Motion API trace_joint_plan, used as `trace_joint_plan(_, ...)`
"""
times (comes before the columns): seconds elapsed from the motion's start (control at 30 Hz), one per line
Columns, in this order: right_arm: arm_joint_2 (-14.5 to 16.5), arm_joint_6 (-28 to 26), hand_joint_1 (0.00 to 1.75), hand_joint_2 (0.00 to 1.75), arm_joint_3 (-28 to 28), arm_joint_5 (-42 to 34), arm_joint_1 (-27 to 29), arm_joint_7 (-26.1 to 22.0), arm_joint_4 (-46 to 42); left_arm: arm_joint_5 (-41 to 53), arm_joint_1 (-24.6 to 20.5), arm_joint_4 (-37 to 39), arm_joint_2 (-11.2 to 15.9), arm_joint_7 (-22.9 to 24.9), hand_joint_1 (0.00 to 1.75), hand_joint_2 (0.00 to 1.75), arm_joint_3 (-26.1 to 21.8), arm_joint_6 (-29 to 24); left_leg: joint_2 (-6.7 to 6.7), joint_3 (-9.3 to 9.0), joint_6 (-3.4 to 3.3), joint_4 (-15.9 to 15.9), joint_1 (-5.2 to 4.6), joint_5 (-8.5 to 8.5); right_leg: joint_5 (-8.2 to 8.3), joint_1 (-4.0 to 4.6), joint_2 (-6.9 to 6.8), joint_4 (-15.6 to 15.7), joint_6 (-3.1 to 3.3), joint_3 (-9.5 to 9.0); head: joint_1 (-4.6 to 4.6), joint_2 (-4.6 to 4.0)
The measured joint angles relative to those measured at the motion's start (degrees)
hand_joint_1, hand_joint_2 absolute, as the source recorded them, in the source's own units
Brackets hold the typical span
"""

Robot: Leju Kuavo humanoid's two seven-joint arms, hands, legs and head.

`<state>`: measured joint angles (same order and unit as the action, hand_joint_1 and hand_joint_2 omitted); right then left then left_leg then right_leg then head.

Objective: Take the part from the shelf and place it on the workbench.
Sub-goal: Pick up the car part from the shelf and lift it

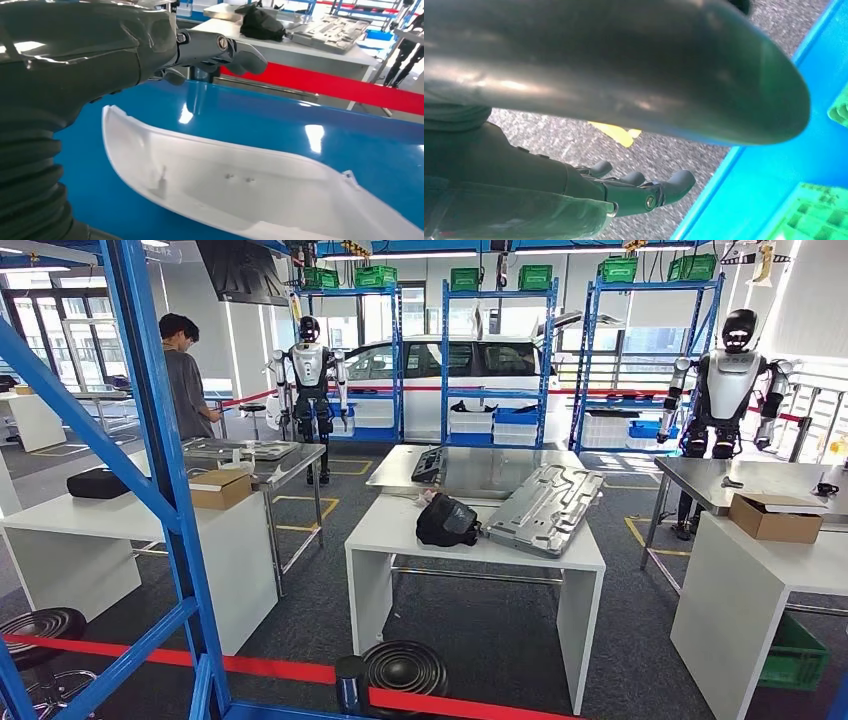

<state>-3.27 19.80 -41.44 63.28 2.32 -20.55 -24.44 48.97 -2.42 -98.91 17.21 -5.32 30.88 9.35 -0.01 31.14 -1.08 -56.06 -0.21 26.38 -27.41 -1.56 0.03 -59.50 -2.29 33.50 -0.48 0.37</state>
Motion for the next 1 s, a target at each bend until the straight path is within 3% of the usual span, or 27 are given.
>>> trace_joint_plan(0.03,-0.06,-0.09,0.0,0.0,0.0,0.0,-0.2,-0.02,0.24,-0.24,0.32,-0.71,0.26,0.03,0.0,1.75,-0.01,-0.07,0.0,0.29,0.3,-0.52,-0.11,0.27,0.38,0.04,0.05,1.55,0.38,-0.77,-0.02,0.0)
trace_joint_plan(0.13,-0.11,-0.28,0.0,0.0,0.02,0.01,-0.42,-0.05,0.85,-0.8,1.1,-2.27,0.8,0.04,0.0,1.75,0.02,-0.23,-0.01,0.76,0.88,-1.2,0.07,0.69,0.49,0.13,0.16,1.79,1.76,-0.86,-0.14,0.01)
trace_joint_plan(0.2,-0.12,-0.29,0.0,0.0,0.02,0.01,-0.48,-0.08,1.04,-0.88,1.31,-2.91,1.1,0.04,0.0,1.75,0.0,-0.25,-0.03,1.74,1.41,-3.38,0.3,2.28,0.59,-0.08,0.16,1.91,2.34,-0.99,-0.22,0.01)
trace_joint_plan(0.33,-0.09,-0.31,0.0,0.0,0.02,0.0,-0.49,-0.1,1.25,-0.9,1.61,-3.44,1.42,0.03,0.0,1.75,0.01,-0.26,-0.02,7.11,2.12,-14.48,0.6,7.32,0.54,0.1,0.16,1.89,2.73,-1.02,-0.4,0.0)
trace_joint_plan(0.37,-0.09,-0.31,0.0,0.0,0.02,0.0,-0.48,-0.1,1.32,-0.9,1.75,-3.46,1.48,0.03,0.0,1.75,0.02,-0.26,-0.02,8.4,2.15,-16.81,0.65,7.74,0.53,0.19,0.17,1.89,2.75,-1.04,-0.41,0.0)
trace_joint_plan(0.4,-0.09,-0.31,0.0,0.0,0.02,0.0,-0.47,-0.1,1.39,-0.9,1.85,-3.5,1.55,0.03,0.0,1.75,0.02,-0.26,-0.02,8.78,2.09,-17.23,0.69,7.14,0.51,0.27,0.18,1.89,2.76,-1.09,-0.43,0.0)
trace_joint_plan(0.47,-0.09,-0.35,0.0,0.0,0.02,0.0,-0.52,-0.13,1.49,-0.98,1.92,-3.71,1.67,0.03,0.0,1.75,0.01,-0.26,-0.03,6.13,1.58,-11.34,0.62,3.31,0.49,0.42,0.28,1.91,2.76,-1.29,-0.44,0.0)
trace_joint_plan(0.53,-0.05,-0.44,0.0,0.0,0.03,-0.03,-0.61,-0.19,1.62,-1.19,1.91,-4.2,1.78,0.03,0.0,1.75,0.01,-0.29,-0.02,2.58,0.82,-4.03,0.31,0.65,0.5,0.58,0.36,1.95,2.7,-1.38,-0.43,0.0)
trace_joint_plan(0.6,-0.03,-0.55,0.0,0.0,0.03,-0.09,-0.67,-0.27,1.78,-1.4,1.95,-4.75,1.9,0.02,0.0,1.75,0.06,-0.34,0.01,1.46,0.41,-1.52,-0.1,0.5,0.56,0.64,0.34,2.01,2.38,-1.23,-0.43,0.01)
trace_joint_plan(0.7,-0.02,-0.71,0.0,0.0,0.04,-0.32,-0.65,-0.48,2.08,-1.74,2.05,-5.58,2.14,0.03,0.0,1.75,0.27,-0.33,0.05,1.07,-0.25,-0.53,-0.06,-0.19,0.44,0.58,0.23,1.87,1.61,-0.98,-0.43,0.0)
trace_joint_plan(0.77,-0.09,-0.86,0.0,0.0,0.04,-0.48,-0.64,-0.62,2.26,-1.94,2.08,-6.01,2.16,0.05,0.0,1.75,0.45,-0.23,0.16,0.63,-0.89,0.31,0.19,-0.86,-1.64,0.59,0.16,-1.85,1.64,0.81,-0.3,0.01)
trace_joint_plan(0.83,-0.21,-1.03,0.0,0.0,0.04,-0.63,-0.57,-0.68,2.49,-2.07,2.26,-6.08,2.2,0.25,0.0,1.75,0.65,0.08,0.21,0.79,-1.12,0.38,0.11,-1.03,-5.01,0.55,0.16,-9.67,1.85,4.51,-0.17,0.01)
trace_joint_plan(0.9,-0.26,-1.18,0.0,0.0,0.04,-0.81,-0.43,-0.69,2.78,-2.14,2.53,-5.95,2.24,0.71,0.0,1.75,0.87,0.54,0.2,0.91,-1.15,0.33,0.05,-1.06,-6.29,0.51,0.15,-14.4,1.42,6.73,-0.1,0.02)
trace_joint_plan(0.93,-0.28,-1.24,0.0,0.0,0.04,-0.88,-0.39,-0.69,2.91,-2.15,2.6,-5.8,2.24,0.96,0.0,1.75,0.97,0.73,0.17,0.93,-1.13,0.25,0.06,-1.06,-5.55,0.47,0.14,-13.35,0.99,6.17,-0.07,0.02)
trace_joint_plan(1.0,-0.38,-1.3,0.0,0.0,0.04,-0.97,-0.43,-0.69,3.07,-2.15,2.64,-5.35,2.24,1.33,0.0,1.75,1.11,0.96,0.1,0.95,-0.92,-0.09,0.03,-0.93,-2.54,0.34,0.03,-5.55,0.22,2.2,0.01,0.02)
